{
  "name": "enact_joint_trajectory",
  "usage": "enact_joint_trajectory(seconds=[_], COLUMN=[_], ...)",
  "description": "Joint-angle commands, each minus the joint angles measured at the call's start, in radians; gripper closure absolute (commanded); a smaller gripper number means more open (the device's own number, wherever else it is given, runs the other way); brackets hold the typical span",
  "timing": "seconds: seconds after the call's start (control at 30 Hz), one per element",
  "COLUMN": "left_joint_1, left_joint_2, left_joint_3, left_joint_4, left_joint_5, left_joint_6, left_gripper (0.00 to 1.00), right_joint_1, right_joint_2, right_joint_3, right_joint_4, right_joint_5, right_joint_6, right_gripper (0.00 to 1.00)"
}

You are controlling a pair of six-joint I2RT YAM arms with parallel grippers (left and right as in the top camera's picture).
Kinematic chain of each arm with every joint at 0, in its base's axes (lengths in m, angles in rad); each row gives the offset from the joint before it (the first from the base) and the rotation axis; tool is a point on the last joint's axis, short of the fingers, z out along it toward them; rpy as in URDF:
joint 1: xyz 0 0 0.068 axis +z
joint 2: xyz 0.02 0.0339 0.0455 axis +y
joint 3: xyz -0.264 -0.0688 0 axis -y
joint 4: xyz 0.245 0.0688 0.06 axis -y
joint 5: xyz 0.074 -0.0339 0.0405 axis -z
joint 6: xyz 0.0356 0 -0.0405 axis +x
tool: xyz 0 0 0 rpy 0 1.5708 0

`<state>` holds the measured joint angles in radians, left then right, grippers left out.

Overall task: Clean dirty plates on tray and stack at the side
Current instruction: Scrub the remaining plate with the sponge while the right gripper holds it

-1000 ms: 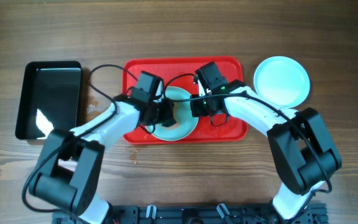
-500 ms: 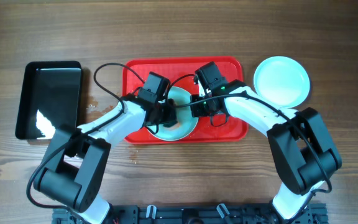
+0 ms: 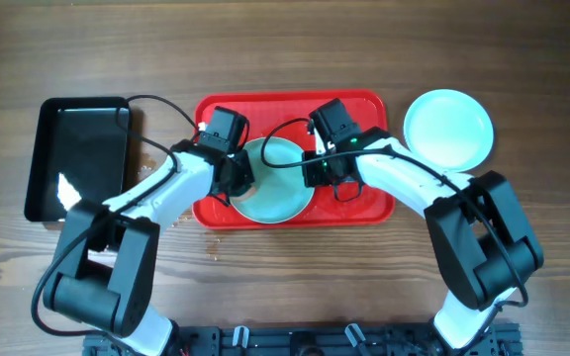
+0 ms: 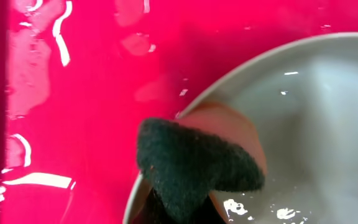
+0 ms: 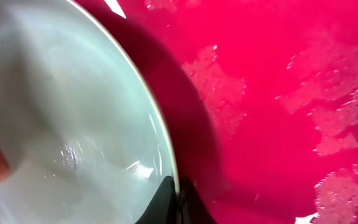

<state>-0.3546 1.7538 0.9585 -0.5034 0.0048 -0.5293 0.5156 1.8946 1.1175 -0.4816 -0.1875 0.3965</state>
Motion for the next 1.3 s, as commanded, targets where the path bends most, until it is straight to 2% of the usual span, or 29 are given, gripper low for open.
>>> enact_joint_trajectory(seconds=[0.0,0.23,0.6,0.8,0.93,1.1,1.27], left_joint_1=[0.027,-0.032,-0.11,-0.105,-0.083,-0.04,0.0], left_joint_2=[0.008,-0.112,0.013,0.098,0.115,0.116,0.116], left_joint_3=[0.005,0.022,0.022,0.022,0.022,0.022,0.022], left_joint_4=[-0.058,0.007,0.085,0.169,0.198,0.164,0.059], left_joint_5=[-0.053,0.162,0.187,0.177,0.117,0.036,-0.022], left_joint_6=[0.001,0.001,-0.038,-0.04,-0.04,-0.04,-0.04], left_gripper=[0.96,0.96,0.96,0.96,0.96,0.96,0.96], right_joint_1=[0.001,0.001,0.002,0.002,0.002,0.002,0.002], right_joint_2=[0.03,0.03,0.03,0.03,0.03,0.03,0.03], right_joint_3=[-0.013,-0.013,-0.013,-0.013,-0.013,-0.013,-0.013], right_joint_4=[-0.021,-0.021,-0.032,-0.035,-0.046,-0.048,-0.047], right_joint_5=[0.03,0.03,0.029,0.029,0.03,0.03,0.03], right_joint_6=[-0.001,-0.001,0.0,0.001,0.004,0.003,0.004], right_gripper=[0.96,0.96,0.96,0.96,0.96,0.96,0.96])
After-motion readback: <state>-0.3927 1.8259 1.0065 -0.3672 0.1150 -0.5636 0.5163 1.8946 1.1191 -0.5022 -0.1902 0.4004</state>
